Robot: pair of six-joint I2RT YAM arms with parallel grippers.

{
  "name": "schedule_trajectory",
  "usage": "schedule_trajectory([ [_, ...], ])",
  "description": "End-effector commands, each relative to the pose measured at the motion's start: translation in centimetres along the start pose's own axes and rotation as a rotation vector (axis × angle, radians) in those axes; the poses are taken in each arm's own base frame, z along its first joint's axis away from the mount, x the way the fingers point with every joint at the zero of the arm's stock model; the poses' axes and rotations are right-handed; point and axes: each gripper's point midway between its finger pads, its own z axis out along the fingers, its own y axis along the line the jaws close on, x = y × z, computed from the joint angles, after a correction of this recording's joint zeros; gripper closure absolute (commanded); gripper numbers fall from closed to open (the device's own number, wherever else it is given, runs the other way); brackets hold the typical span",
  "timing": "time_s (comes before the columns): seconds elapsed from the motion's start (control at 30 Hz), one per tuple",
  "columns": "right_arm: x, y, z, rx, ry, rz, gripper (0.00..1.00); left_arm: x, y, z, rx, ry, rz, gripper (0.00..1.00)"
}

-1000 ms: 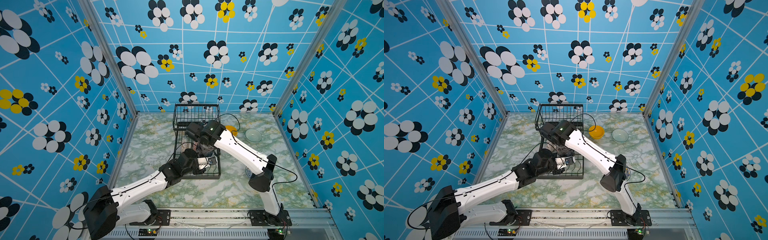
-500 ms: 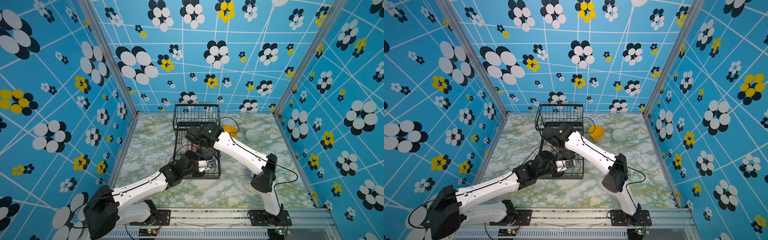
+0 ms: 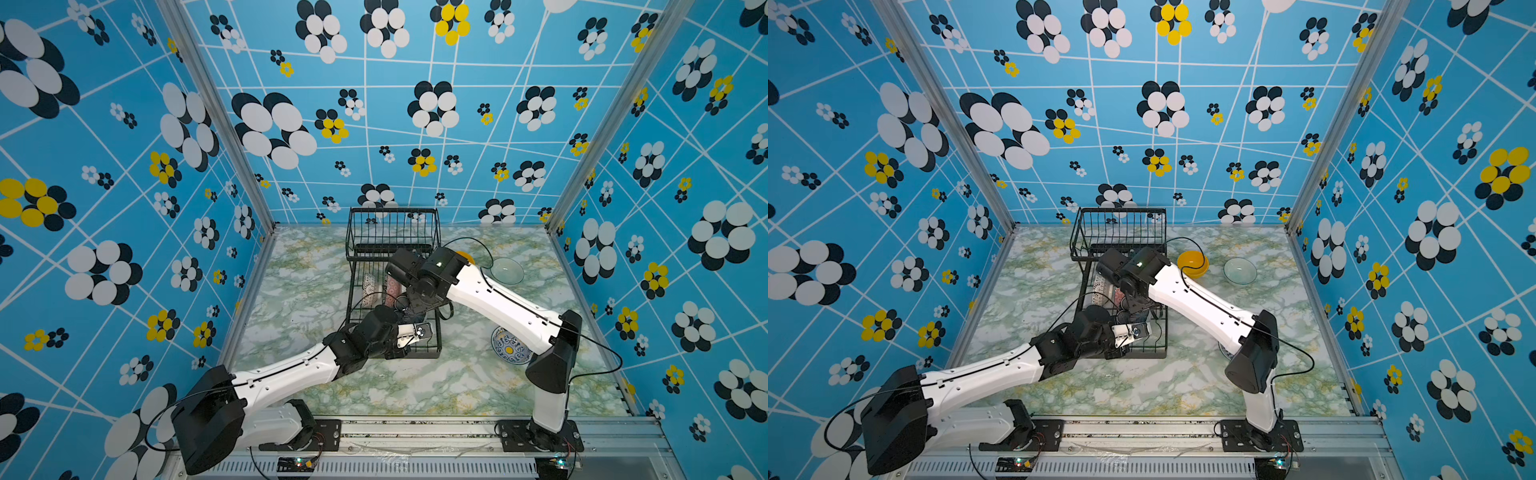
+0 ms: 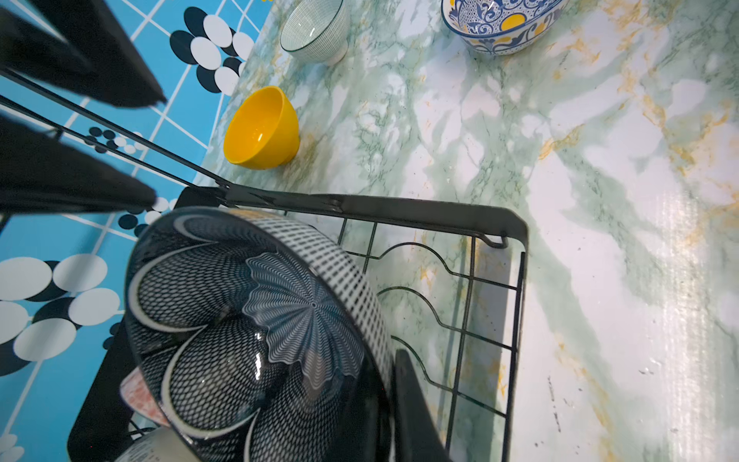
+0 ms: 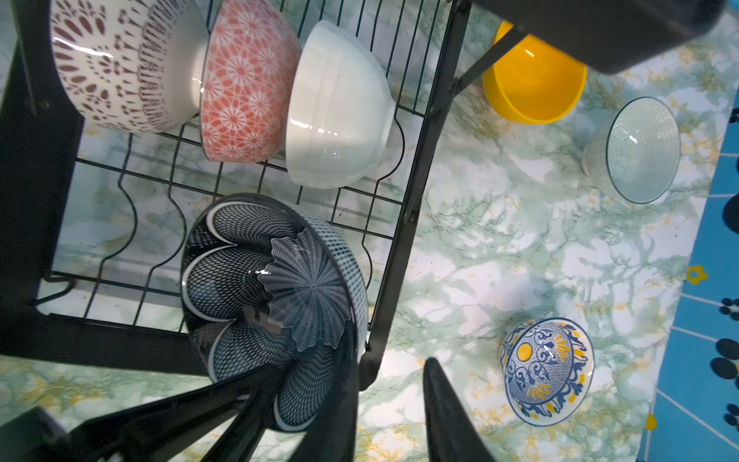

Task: Load bowls into a dish rack
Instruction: Place the bowl in the dish rack.

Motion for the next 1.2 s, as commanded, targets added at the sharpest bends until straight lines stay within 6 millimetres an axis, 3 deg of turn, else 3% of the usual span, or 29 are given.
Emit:
schedule_trajectory([
  [0.0, -1.0, -0.3, -1.1, -0.076, -0.052, 0.056, 0.66, -1.2, 0.6, -0.1, -0.033, -0.05, -0.043, 1.0],
  [0.23, -1.1, -2.8, -1.9, -0.143, -0.174, 0.199, 0.61, -1.8, 0.6, -1.6, -0.034, -0.113, -0.186, 1.0],
  [0.37, -0.7, -3.2, -2.2, -0.249, -0.273, 0.289, 0.43, -2.1, 0.4, -2.4, -0.029, -0.151, -0.274, 1.0],
  [0.53, 0.5, -3.4, -2.0, -0.322, -0.347, 0.336, 0.12, -3.0, 0.6, -3.8, -0.026, -0.217, -0.387, 1.0],
  [0.63, 1.6, -3.4, -1.6, -0.356, -0.367, 0.344, 0.01, -3.7, 0.7, -4.6, -0.004, -0.257, -0.467, 1.0],
  [1.0, 4.1, -1.7, -1.0, -0.49, -0.441, 0.287, 0.0, -5.1, 1.9, -7.2, 0.077, -0.426, -0.827, 1.0],
  [1.17, 4.9, -0.5, -1.7, -0.477, -0.512, 0.198, 0.0, -4.4, 3.5, -8.6, 0.107, -0.537, -1.061, 1.0],
])
